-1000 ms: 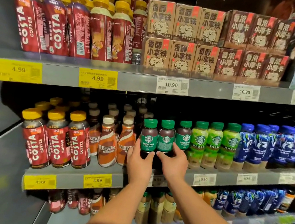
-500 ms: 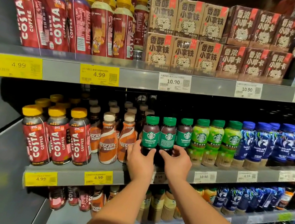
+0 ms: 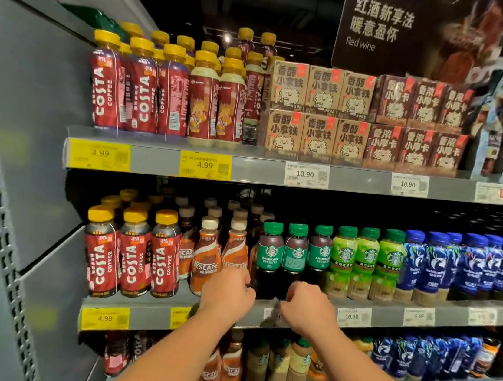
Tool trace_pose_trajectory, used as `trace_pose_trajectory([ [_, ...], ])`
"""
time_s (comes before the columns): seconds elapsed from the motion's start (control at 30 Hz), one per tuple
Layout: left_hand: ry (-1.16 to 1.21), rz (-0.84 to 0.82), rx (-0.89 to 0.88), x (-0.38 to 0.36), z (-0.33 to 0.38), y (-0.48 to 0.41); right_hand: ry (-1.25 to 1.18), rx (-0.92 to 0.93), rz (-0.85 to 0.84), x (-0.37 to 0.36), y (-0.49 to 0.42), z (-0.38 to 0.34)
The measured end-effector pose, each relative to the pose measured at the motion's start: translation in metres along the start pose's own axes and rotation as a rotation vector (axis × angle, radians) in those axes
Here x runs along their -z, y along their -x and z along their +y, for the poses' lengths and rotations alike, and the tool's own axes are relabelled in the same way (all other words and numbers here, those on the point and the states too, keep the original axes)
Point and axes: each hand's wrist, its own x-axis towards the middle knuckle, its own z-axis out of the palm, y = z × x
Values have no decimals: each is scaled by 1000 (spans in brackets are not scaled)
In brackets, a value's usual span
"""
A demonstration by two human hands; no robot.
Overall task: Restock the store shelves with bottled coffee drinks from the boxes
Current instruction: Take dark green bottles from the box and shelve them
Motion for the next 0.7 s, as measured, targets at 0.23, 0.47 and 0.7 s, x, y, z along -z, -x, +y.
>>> trace_pose_trajectory([
  [0.23, -258, -190, -96, 0, -27, 46, 164, 46, -146, -22, 52, -18],
  [0.47, -325, -208, 45, -1, -26, 113, 205, 202, -218, -36, 102, -13],
  [0.7, -310, -268, 195, -42, -22, 197, 219, 274, -360, -76, 149, 30],
])
